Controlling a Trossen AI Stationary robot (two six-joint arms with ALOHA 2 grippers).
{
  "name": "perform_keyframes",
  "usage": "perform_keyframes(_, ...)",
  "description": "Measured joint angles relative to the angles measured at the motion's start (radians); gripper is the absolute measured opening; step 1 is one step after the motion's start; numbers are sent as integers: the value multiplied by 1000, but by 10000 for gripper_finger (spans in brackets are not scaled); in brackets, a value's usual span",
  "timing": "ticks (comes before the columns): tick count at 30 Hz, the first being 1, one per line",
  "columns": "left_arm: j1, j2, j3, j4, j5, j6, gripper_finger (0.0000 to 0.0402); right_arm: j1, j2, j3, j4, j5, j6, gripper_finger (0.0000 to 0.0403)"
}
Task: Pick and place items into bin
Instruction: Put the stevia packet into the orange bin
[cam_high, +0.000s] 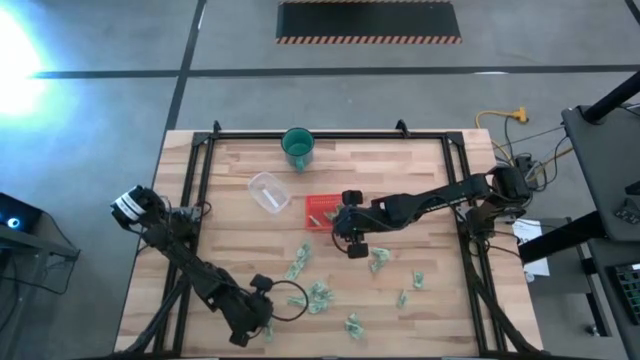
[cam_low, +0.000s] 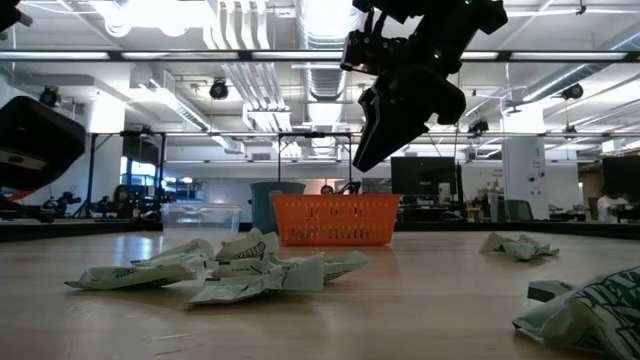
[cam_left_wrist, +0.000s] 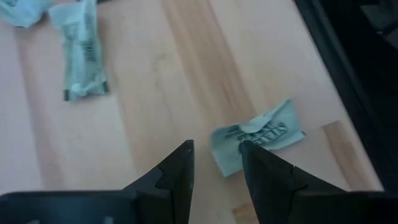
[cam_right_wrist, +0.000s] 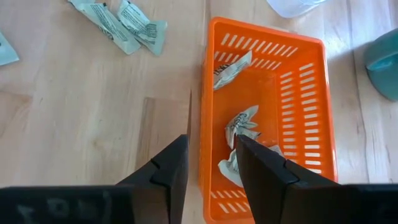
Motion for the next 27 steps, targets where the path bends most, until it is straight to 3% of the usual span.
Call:
perform_keyframes(23,-1,0,-2,37,80,41,118,0,0,-60,2,0,20,106)
perform_keyframes(27,-1,0,-2,37,80,67,104,0,0,-62,2,0,20,101)
